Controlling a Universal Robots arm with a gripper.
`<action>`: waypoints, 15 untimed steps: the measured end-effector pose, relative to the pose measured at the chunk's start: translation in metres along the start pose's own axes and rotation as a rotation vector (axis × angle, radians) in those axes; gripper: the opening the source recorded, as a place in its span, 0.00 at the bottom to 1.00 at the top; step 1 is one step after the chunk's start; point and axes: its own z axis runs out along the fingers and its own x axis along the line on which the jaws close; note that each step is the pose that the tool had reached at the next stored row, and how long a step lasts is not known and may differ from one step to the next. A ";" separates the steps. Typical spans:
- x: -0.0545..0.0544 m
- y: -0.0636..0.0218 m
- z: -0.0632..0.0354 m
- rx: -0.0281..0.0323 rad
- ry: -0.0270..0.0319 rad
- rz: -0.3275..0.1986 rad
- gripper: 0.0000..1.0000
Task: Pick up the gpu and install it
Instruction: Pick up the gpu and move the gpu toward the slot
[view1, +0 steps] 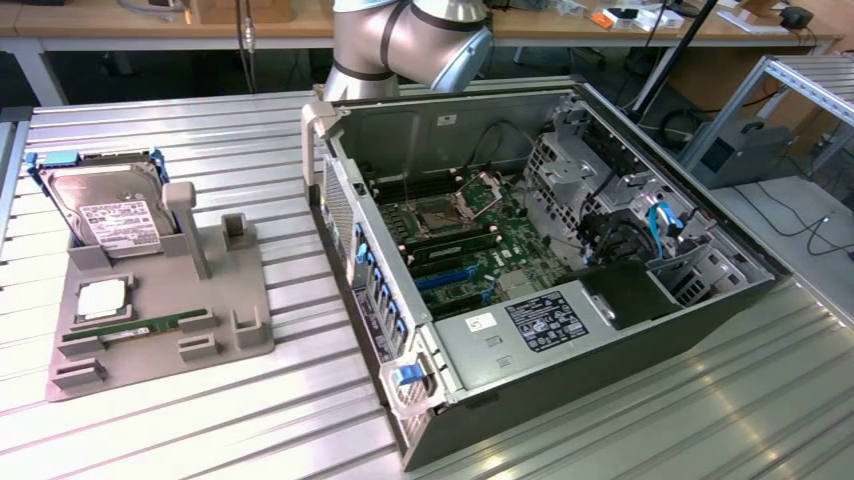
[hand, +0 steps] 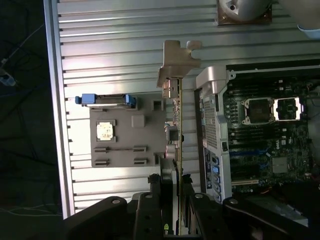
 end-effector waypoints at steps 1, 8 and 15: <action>0.000 0.0000 0.0002 0.0001 0.0013 0.000 0.27; -0.008 -0.0008 0.0079 0.0020 0.0274 0.001 0.27; -0.035 0.0003 0.0167 0.0052 0.0683 0.002 0.27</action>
